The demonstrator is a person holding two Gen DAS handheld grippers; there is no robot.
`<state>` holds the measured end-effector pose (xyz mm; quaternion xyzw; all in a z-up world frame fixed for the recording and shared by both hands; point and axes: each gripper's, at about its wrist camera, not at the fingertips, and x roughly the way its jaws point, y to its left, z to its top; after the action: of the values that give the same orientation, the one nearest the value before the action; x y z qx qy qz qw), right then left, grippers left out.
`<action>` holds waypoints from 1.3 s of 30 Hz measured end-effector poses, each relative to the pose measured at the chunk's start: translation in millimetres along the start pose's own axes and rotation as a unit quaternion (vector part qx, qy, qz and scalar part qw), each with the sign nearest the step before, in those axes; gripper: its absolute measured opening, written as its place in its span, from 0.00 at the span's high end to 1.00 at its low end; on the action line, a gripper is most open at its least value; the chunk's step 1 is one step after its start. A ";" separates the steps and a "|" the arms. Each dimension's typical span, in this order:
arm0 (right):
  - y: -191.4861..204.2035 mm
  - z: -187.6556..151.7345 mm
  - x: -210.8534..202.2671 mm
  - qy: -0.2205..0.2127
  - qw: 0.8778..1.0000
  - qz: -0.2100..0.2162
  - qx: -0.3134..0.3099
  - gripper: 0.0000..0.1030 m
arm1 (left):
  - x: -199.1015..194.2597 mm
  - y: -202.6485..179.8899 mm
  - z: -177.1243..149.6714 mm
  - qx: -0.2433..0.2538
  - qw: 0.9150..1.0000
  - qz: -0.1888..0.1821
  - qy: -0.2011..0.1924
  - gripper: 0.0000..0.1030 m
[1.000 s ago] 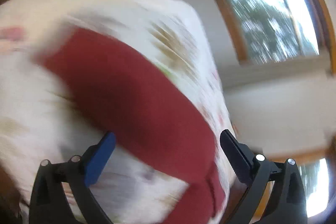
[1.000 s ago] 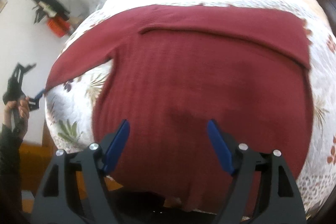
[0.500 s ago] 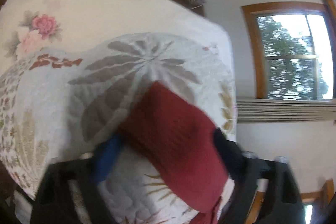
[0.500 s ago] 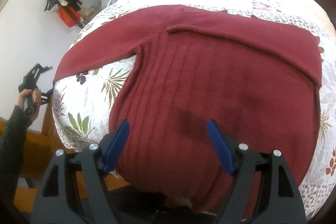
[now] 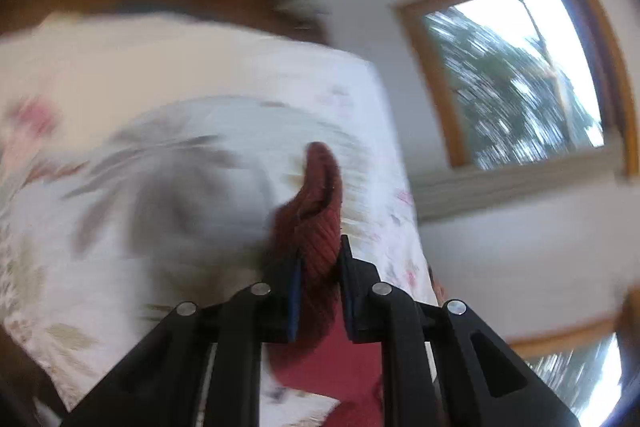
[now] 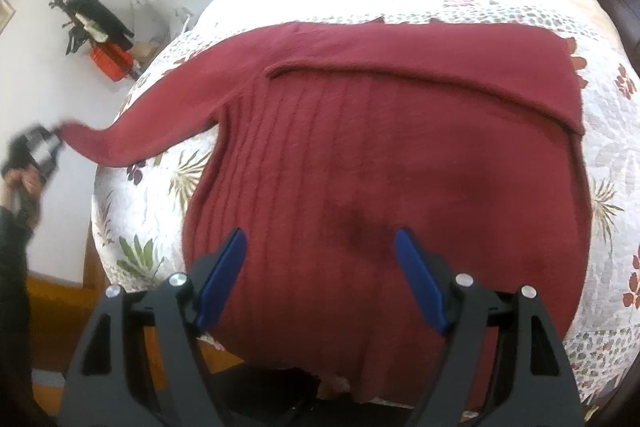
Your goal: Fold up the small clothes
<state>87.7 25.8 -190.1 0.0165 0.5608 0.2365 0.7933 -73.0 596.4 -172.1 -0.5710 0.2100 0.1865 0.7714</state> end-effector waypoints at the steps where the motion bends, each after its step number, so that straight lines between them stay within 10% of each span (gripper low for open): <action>1: -3.9 0.1 -1.8 -0.003 1.000 -0.001 0.003 0.26 | 2.3 -22.7 -4.7 0.027 1.000 -0.011 0.005 0.84; 12: -54.6 -13.8 -34.5 -0.042 0.997 -0.021 0.067 0.25 | 116.2 -262.4 -172.3 0.284 0.936 -0.116 0.174 0.84; 19: -91.1 -23.2 -51.4 -0.060 0.990 -0.038 0.118 0.25 | 215.6 -279.7 -322.2 0.350 0.881 -0.092 0.303 0.84; 27: -117.0 -27.8 -62.1 -0.067 0.988 -0.053 0.132 0.25 | 278.8 -246.8 -410.4 0.386 0.846 -0.022 0.367 0.84; 31: -129.9 -16.5 -61.6 -0.063 0.989 -0.012 0.136 0.14 | 285.1 -240.7 -419.5 0.387 0.844 -0.018 0.372 0.80; 36: -152.0 30.9 -55.1 -0.057 0.977 0.107 0.177 0.12 | 255.9 -247.7 -393.1 0.351 0.859 -0.054 0.368 0.30; 39: -166.2 72.1 -31.9 -0.044 0.964 0.166 0.202 0.20 | 222.7 -243.5 -362.4 0.331 0.872 -0.070 0.353 0.27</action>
<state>203.4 -117.1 -183.7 0.2794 0.5510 0.2456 0.7470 202.8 191.7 -190.3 -0.3235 0.4771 -0.1621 0.8009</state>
